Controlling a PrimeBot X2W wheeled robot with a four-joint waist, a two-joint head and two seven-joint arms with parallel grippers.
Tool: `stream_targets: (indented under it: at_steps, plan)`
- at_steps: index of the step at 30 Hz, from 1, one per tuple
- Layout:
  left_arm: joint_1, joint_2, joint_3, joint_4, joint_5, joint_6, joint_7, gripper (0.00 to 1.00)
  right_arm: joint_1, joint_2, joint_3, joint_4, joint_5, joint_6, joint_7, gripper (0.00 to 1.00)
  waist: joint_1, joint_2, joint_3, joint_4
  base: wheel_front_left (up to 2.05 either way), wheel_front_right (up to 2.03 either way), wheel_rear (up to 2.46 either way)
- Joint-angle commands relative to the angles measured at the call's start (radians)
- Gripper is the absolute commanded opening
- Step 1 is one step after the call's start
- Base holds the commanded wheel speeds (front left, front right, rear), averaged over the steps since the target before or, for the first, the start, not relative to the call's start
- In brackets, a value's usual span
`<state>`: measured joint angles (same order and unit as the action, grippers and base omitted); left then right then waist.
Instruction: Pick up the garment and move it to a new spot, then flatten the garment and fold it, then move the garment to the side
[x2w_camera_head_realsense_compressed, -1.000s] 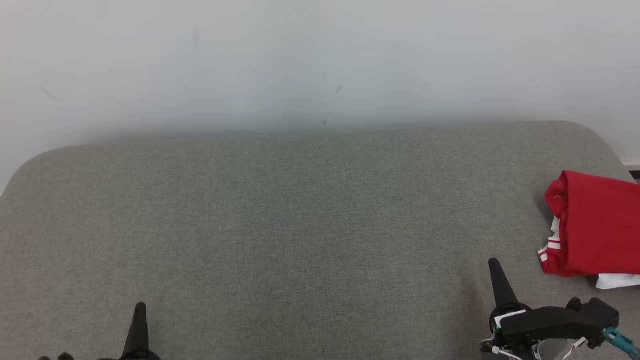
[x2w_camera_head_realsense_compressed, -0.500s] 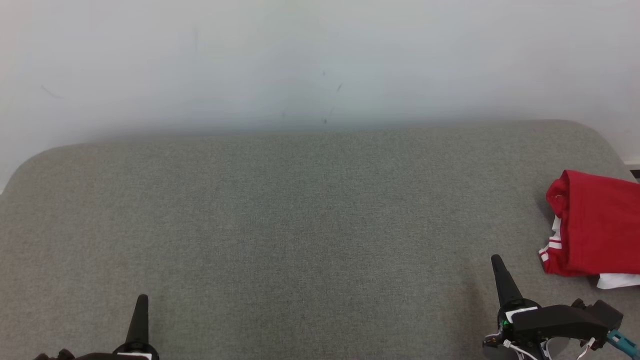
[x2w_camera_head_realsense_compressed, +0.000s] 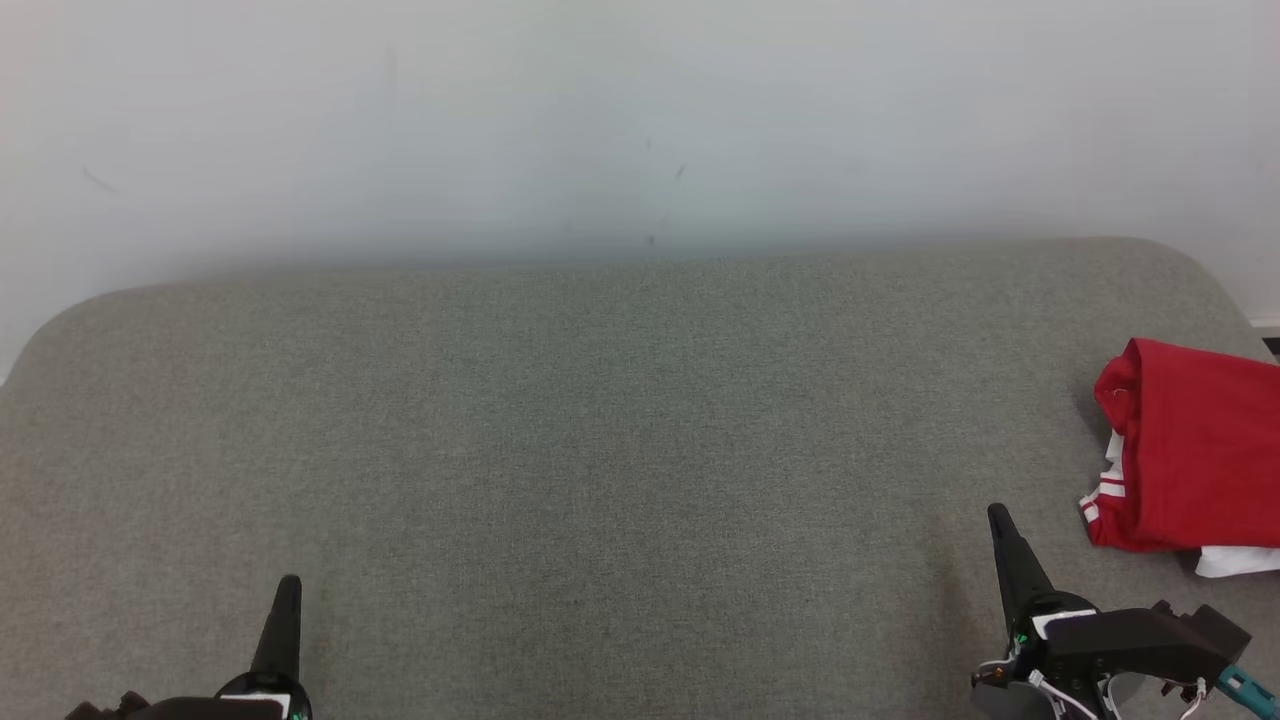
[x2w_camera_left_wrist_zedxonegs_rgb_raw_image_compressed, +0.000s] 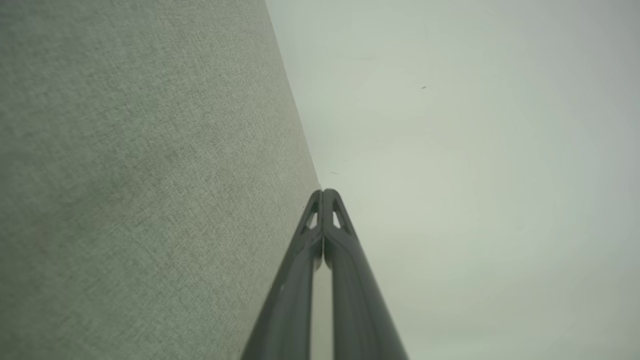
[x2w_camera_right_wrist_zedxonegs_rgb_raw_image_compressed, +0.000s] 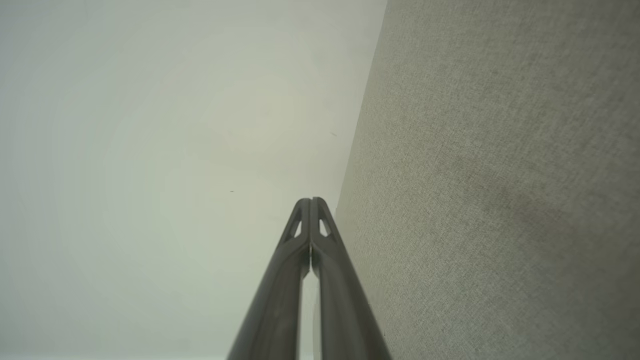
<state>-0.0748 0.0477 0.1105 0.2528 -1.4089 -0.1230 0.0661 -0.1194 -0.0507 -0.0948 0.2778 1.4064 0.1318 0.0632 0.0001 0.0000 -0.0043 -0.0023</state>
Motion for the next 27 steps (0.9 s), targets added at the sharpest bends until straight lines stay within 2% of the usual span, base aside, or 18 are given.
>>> stream_targets:
  at_steps: [1, 27]
  plan:
    - [-0.018, 0.004, 0.004, -0.007, -0.024, -0.003, 0.007, 0.00, 0.007, 0.001, -0.004, -0.009, 0.029, -0.002, 0.009, 0.00, -0.0001, 0.0000, 0.001, 0.000, 0.00, 0.00, 0.00]
    - [-0.040, 0.004, 0.006, -0.009, -0.209, -0.010, 0.052, 0.00, 0.016, 0.001, -0.021, -0.036, 0.210, -0.002, 0.055, 0.00, -0.0001, 0.0000, 0.007, 0.002, 0.00, 0.00, 0.00]
